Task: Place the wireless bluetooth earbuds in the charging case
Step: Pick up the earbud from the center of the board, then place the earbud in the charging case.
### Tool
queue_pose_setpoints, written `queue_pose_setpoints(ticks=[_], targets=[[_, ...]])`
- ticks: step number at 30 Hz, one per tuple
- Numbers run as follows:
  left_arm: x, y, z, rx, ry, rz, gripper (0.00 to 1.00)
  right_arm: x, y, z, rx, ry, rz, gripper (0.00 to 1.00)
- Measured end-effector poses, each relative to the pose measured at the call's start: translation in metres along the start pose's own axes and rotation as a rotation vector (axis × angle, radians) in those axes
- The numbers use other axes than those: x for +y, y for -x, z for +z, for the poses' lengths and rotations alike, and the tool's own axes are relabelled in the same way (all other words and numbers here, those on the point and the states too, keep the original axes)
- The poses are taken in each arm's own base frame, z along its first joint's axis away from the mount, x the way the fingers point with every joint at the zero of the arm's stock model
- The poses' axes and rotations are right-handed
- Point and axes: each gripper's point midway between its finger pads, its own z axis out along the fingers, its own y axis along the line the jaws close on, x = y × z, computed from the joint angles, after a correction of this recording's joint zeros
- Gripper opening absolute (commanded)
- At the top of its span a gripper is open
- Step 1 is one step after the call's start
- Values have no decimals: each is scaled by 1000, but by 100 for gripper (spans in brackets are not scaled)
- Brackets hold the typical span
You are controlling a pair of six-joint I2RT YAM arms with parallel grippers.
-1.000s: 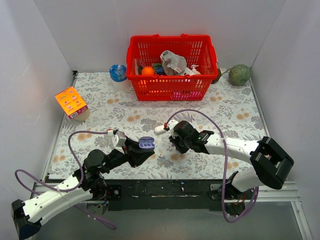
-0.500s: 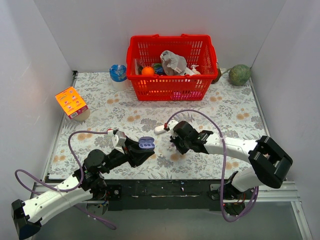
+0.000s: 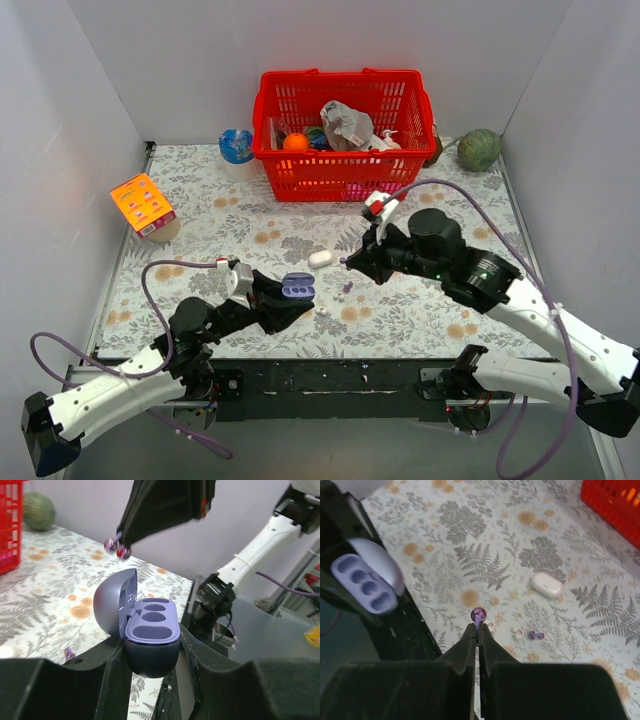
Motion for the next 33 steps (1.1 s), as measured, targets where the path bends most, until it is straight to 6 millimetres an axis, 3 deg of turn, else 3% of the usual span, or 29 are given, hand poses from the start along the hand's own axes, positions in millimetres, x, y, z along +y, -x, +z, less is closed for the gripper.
queue_pose_setpoints(ticks=[5,9,12,23,33], targets=[[-14,-20,14,83,-127,-12,0,33,40,-46,-77,136,-37,1],[-19,-42,26,198,-237,-90,0,53,44,-76,-80,226,-71,1],[-23,-46,35,251,-304,-145,0,64,40,-88,-62,286,-83,1],[-48,-14,54,280,-490,-131,0,78,25,-89,17,384,-59,1],[-49,-16,48,300,-492,-106,0,86,23,-75,67,432,-34,1]])
